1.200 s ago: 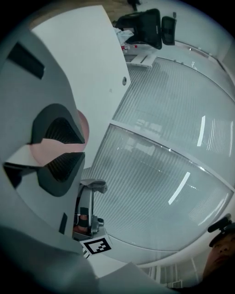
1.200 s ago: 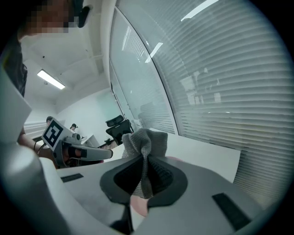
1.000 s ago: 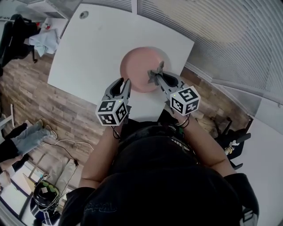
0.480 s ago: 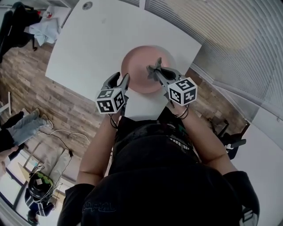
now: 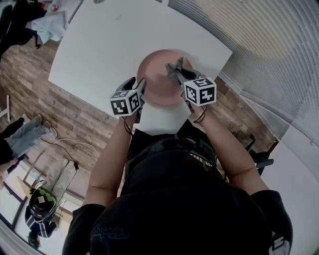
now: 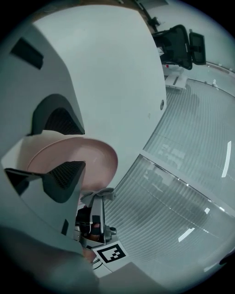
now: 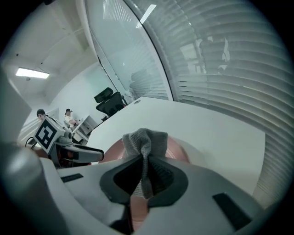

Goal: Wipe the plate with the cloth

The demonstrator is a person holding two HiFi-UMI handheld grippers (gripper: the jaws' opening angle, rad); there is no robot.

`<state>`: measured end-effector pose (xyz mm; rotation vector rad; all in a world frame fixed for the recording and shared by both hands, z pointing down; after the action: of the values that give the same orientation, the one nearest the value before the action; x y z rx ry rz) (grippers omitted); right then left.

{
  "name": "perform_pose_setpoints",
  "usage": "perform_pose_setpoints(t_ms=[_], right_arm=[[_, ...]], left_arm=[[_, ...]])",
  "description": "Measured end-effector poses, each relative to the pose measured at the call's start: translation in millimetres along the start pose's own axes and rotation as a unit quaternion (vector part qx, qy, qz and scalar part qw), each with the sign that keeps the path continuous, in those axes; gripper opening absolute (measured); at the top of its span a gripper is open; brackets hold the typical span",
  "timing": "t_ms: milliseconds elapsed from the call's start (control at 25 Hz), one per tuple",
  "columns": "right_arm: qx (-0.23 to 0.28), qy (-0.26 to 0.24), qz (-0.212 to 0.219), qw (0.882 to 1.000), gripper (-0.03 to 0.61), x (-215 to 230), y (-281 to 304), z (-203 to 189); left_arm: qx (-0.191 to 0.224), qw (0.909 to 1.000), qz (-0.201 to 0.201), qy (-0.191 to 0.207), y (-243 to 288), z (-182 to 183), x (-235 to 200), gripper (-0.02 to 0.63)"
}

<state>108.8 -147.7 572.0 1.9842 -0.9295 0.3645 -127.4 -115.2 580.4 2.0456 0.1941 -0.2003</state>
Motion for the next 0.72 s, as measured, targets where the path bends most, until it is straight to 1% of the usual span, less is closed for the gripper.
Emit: perform_pose_setpoints(t_ms=[320,400,600,720], right_arm=[[-0.039,0.009,-0.025,0.999,0.037,9.9,21.8,11.2],[-0.046,0.014,-0.034,0.998,0.037,12.7,31.1,13.6],[-0.059,0.028,-0.058,0.996,0.037,18.8,44.6,15.0],[-0.077,0.032,-0.072,0.994,0.037,22.9,52.1,14.7]], left_arm=[[-0.032,0.9994,0.009,-0.004,18.1,0.2,-2.6,0.177],[-0.040,0.9991,0.014,-0.004,22.8,0.7,-7.4,0.129],[-0.049,0.9984,0.026,-0.001,28.4,1.4,-10.8,0.046],[-0.052,0.9983,0.025,-0.005,29.1,3.0,-9.7,0.034]])
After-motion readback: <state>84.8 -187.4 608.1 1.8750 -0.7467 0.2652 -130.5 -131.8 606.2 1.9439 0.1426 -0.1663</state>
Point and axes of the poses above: the fingertips, and each gripper's own axes: y forward along the fingers, x to its right, z out of its top, the point moved 8 cm from there along -y, backward along the fingers, and after that the axes turned 14 degrees about z, right-handed, at the moved point
